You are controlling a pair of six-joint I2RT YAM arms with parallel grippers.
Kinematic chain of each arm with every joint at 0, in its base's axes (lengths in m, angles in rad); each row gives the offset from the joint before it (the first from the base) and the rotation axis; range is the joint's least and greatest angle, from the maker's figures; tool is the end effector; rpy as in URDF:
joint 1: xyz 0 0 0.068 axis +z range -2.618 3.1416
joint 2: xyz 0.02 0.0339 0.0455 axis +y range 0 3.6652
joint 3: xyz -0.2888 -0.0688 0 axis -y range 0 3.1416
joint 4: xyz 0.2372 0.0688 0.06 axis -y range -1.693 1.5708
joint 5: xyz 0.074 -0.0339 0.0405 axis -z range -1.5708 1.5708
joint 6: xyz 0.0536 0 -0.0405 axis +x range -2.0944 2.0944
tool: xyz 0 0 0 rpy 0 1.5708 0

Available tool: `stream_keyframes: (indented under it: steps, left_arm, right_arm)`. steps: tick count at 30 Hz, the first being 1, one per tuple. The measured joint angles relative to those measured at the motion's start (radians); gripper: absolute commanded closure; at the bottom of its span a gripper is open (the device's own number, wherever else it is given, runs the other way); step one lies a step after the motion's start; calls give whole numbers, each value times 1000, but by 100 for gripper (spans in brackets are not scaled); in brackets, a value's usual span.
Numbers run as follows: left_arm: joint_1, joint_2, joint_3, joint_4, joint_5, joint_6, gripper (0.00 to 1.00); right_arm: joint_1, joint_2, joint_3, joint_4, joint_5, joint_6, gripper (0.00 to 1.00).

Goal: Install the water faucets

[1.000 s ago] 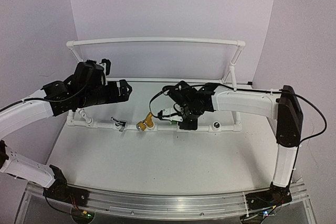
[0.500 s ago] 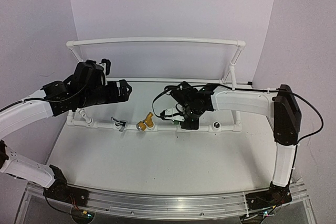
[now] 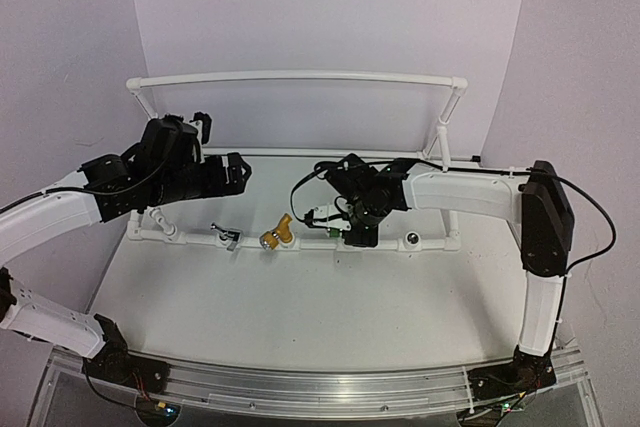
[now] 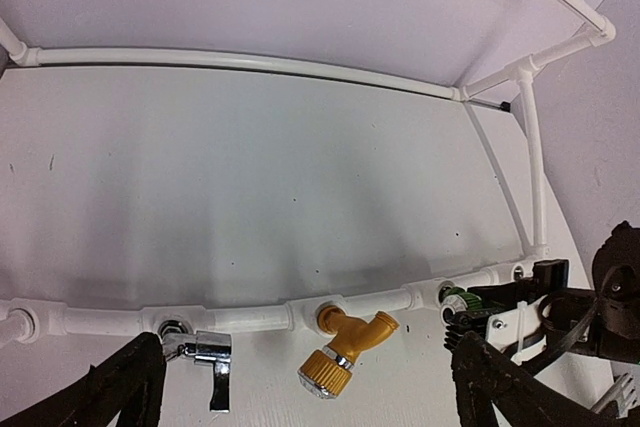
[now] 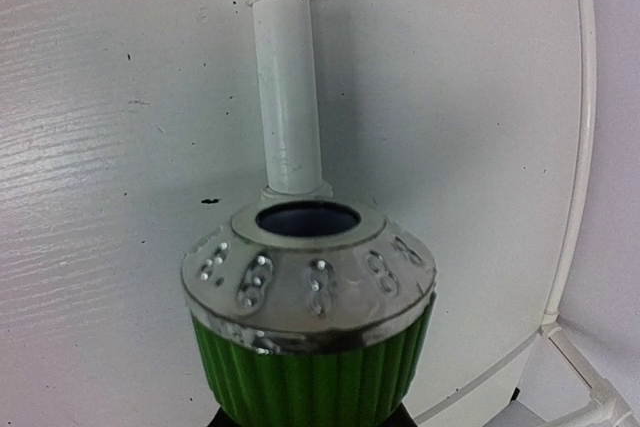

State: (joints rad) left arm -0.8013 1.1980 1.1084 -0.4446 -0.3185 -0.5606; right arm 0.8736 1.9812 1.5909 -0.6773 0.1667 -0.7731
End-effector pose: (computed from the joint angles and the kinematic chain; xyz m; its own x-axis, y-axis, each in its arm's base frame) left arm 0.1957 -0.1779 0.3574 -0.5630 -0.1445 -0.8137 0.2306 0.9180 -0.3226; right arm 0.2884 0.3305 0.2324 0.0895 -0.9657 -0.2436 -0.8972 0.0281 -0.4408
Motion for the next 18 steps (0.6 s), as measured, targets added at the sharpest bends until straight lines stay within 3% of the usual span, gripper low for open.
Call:
stream_keyframes:
  steps: [18]
  left_arm:
    - [0,0,-11,0,0,10,0]
  right_arm:
    - [-14,11,1,22,-24,-12,100]
